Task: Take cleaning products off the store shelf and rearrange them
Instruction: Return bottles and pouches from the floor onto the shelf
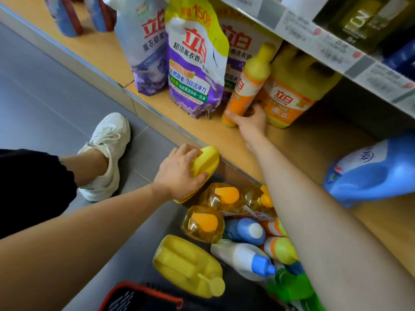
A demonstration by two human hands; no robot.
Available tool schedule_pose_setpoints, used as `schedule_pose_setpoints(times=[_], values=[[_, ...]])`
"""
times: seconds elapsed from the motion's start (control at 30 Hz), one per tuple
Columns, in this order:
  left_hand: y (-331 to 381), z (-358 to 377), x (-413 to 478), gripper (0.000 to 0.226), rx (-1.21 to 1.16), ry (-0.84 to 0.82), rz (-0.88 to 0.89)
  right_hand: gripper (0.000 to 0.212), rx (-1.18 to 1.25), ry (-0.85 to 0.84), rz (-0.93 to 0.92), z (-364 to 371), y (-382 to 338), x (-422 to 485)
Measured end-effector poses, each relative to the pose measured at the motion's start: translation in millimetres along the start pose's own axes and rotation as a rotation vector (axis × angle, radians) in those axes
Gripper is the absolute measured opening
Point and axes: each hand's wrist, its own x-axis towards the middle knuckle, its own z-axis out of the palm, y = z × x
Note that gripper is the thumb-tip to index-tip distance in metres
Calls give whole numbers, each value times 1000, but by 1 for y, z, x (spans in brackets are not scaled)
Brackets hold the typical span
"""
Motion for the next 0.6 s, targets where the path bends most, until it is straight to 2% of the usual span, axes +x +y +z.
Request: schedule_pose_setpoints(times=[0.13, 0.4, 0.6], values=[[-1, 1, 0, 66, 16, -16, 7, 59, 77, -28, -37, -11, 9, -20], [1, -4, -2, 72, 113, -53, 5, 55, -25, -130, -97, -69, -3, -85], [31, -35, -7, 85, 165, -262, -151, 26, 58, -276, 7, -116, -41, -165]])
